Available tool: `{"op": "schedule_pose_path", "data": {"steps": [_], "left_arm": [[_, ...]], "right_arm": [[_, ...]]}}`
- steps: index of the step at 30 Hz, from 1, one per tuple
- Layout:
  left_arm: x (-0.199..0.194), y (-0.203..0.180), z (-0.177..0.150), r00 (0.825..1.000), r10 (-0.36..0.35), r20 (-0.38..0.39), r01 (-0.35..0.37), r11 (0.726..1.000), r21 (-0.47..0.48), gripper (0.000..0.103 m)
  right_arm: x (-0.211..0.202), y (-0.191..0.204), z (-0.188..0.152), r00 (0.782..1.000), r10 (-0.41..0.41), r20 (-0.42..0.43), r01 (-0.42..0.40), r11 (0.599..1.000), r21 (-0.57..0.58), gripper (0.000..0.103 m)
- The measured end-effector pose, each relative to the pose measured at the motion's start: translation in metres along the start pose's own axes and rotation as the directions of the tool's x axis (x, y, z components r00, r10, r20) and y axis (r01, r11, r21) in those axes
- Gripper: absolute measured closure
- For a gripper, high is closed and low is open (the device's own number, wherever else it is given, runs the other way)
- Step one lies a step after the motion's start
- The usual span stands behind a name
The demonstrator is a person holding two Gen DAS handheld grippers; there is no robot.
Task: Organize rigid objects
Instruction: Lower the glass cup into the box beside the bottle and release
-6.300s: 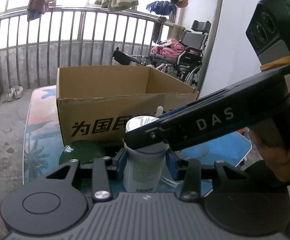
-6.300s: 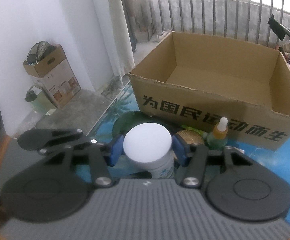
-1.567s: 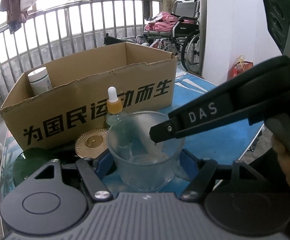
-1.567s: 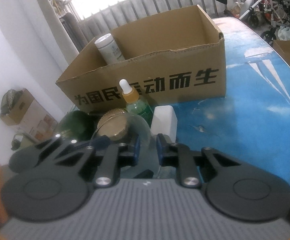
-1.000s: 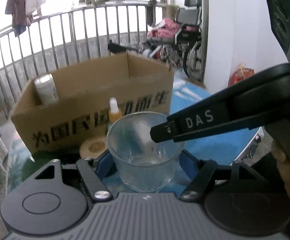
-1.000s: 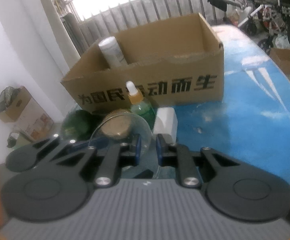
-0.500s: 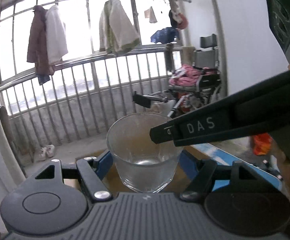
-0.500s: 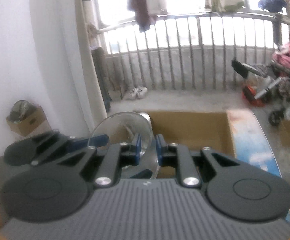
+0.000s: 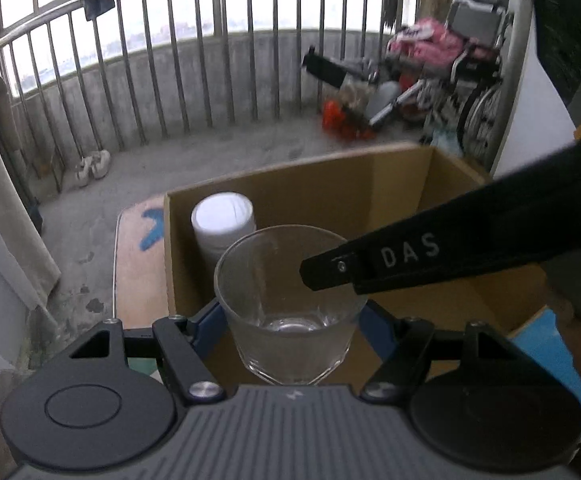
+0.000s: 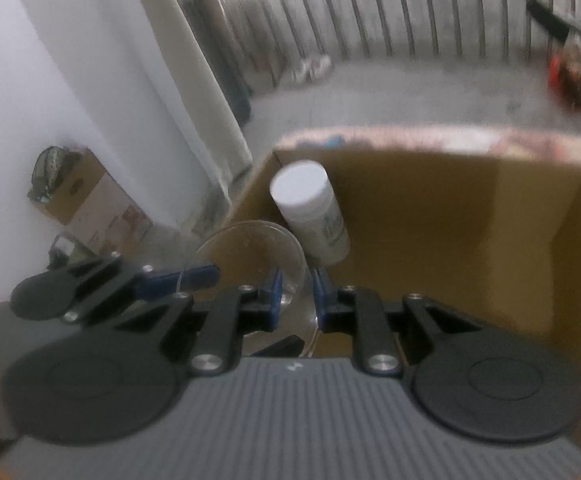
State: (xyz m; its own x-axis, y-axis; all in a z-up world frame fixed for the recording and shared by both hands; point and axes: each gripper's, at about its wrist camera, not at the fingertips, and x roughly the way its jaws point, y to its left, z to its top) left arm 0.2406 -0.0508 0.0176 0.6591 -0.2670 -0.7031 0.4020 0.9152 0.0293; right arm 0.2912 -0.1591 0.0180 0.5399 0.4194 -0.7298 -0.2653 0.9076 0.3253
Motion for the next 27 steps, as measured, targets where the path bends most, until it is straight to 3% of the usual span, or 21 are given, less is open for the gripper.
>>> {"op": "schedule_pose_path", "data": {"steps": [7,16,22,27], "left_arm": [[0.026,0.010,-0.007,0.995,0.003,-0.102,0.000,1.000,0.027,0.029],[0.038,-0.006,-0.006,0.985,0.055,-0.162,-0.029,0.987,0.159,0.028],[0.041,-0.007,0.002,0.978,0.047,-0.203,-0.015,0.988,0.156,0.026],[0.036,0.009,0.010,0.976,-0.020,-0.217,0.036,0.997,0.066,0.019]], "right_arm": [[0.042,-0.028,-0.001,0.991,0.076,-0.109,-0.065,0.992,0.107,0.088],[0.070,-0.043,-0.006,0.974,0.112,-0.198,-0.078,0.982,0.171,0.088],[0.075,-0.050,-0.003,0.963,0.130,-0.237,-0.081,0.975,0.206,0.086],[0.088,-0.055,0.002,0.955,0.134,-0.264,-0.073,0.971,0.229,0.085]]}}
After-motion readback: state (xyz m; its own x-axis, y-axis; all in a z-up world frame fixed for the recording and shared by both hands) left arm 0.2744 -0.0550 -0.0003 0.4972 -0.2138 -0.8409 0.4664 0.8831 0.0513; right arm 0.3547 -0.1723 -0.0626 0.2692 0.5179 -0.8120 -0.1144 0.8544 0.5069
